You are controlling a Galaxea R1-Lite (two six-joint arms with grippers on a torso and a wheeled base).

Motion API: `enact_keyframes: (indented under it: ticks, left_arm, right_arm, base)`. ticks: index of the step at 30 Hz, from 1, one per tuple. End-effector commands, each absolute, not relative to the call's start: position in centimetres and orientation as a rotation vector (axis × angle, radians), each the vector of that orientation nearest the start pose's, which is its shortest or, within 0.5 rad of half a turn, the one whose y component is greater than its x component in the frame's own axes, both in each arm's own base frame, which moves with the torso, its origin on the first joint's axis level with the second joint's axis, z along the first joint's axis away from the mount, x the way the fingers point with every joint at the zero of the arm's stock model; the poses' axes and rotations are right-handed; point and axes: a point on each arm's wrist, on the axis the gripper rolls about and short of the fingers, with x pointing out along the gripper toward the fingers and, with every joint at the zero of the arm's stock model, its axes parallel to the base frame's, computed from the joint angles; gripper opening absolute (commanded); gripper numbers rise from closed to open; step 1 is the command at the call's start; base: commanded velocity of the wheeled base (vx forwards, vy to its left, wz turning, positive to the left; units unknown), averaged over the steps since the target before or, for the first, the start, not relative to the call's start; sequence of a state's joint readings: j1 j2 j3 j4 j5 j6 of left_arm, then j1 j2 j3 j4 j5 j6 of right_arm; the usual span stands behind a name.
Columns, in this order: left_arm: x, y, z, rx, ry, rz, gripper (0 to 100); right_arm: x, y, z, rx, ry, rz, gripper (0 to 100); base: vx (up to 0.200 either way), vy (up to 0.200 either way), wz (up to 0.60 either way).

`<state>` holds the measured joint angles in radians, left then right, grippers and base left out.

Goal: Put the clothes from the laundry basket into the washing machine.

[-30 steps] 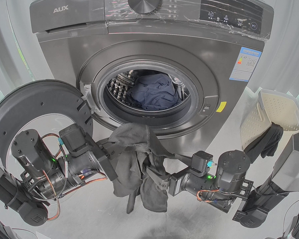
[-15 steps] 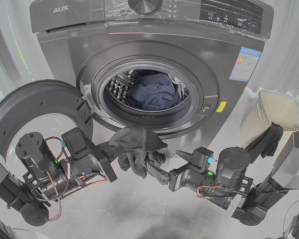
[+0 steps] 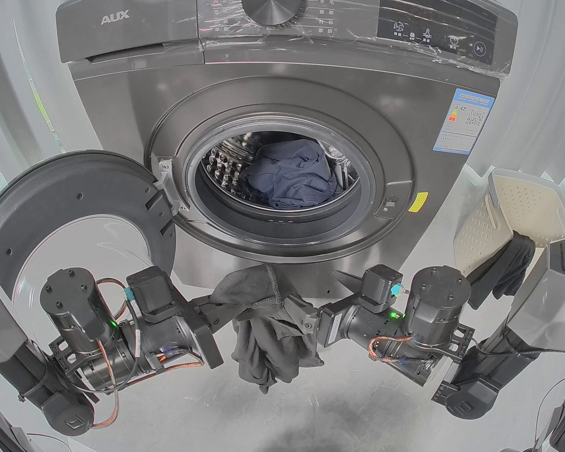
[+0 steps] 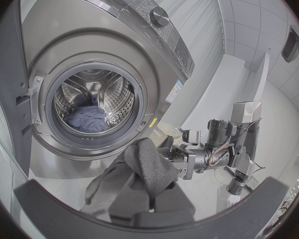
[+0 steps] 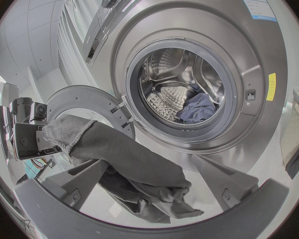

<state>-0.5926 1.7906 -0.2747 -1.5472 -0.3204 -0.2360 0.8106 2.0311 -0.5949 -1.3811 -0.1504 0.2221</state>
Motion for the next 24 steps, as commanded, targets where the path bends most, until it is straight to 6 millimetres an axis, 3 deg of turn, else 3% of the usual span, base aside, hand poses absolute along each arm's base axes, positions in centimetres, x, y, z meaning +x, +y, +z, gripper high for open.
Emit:
enact_keyframes:
  ticks: [1,10,15,24]
  left_arm:
    - [20.5,-14.6,12.4,-0.223,0.084,-0.911,0]
    - [19.5,-14.2,11.3,-0.208,0.148,-0.939,0]
    - [18.4,-13.7,10.7,-0.162,0.175,-1.021,0]
    - [18.9,-13.7,12.3,-0.174,0.097,-1.043,0]
  right_arm:
    - [23.4,24.0,9.8,0.186,0.127,0.647,100]
    - [25.7,23.5,10.8,0.214,0.069,0.566,100]
    - [25.9,23.5,10.5,0.212,0.075,0.559,100]
    - [26.2,23.6,9.6,0.201,0.100,0.551,100]
  base:
    - [0.000,0.000,0.00]
    - [0.000,0.000,0.00]
    - [0.000,0.000,0.00]
    - [0.000,0.000,0.00]
